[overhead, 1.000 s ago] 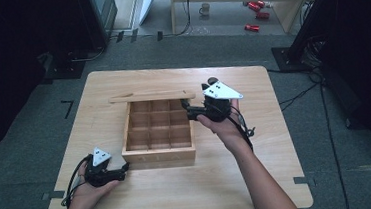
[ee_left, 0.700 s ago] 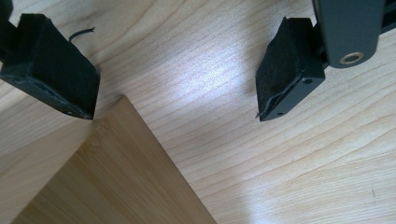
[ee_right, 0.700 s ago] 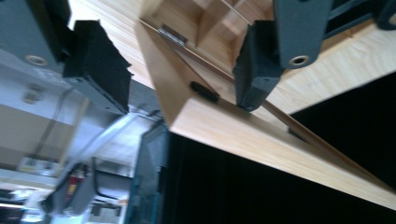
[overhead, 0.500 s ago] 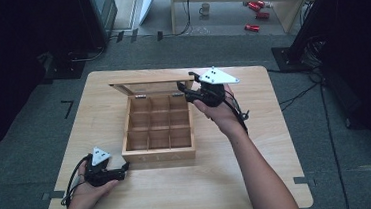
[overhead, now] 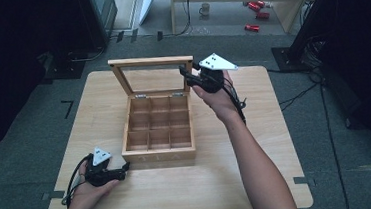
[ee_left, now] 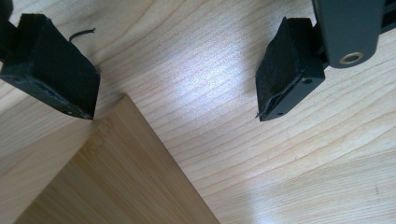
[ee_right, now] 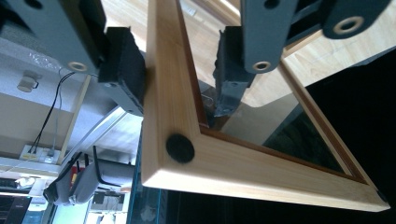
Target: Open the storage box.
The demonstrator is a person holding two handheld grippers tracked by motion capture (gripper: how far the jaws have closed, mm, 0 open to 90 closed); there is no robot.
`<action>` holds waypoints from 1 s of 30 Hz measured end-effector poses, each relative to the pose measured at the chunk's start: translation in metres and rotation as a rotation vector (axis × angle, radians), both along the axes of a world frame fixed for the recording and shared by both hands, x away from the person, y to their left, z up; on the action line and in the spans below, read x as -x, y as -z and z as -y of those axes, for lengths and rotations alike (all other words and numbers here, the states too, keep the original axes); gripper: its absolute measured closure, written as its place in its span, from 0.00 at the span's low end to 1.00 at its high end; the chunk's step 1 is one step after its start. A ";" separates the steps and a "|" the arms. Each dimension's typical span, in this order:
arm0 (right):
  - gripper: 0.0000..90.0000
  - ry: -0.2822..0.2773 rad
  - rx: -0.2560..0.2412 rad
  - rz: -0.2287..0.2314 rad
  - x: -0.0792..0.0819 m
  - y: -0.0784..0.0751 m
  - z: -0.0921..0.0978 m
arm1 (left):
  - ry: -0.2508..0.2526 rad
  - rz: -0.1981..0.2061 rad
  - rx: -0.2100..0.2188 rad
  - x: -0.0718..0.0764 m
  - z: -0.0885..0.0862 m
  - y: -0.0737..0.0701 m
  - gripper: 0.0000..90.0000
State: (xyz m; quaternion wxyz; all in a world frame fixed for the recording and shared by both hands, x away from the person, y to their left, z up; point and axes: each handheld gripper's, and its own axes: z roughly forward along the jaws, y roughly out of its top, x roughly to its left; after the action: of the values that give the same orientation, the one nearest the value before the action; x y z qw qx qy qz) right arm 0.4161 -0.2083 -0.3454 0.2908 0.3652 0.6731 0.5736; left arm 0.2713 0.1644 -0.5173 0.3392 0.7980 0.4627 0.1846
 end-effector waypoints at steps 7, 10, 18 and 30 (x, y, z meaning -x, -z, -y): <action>0.73 0.048 -0.025 -0.023 -0.017 -0.003 0.002 | -0.001 0.001 -0.005 0.000 0.001 0.000 0.16; 0.74 0.066 -0.019 -0.033 -0.023 -0.005 0.001 | 0.000 0.003 -0.011 0.000 0.002 0.000 0.16; 0.74 0.126 -0.041 -0.085 -0.046 -0.008 -0.004 | 0.001 0.003 -0.014 0.000 0.003 0.000 0.16; 0.74 0.185 -0.083 -0.164 -0.081 -0.007 -0.008 | 0.002 0.008 -0.027 0.000 0.004 0.000 0.16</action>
State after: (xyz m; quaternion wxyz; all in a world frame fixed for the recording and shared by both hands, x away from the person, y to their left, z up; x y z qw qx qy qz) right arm 0.4967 -0.2004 -0.3383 0.2711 0.4829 0.6338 0.5400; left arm 0.2709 0.1606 -0.5178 0.3306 0.8021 0.4581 0.1937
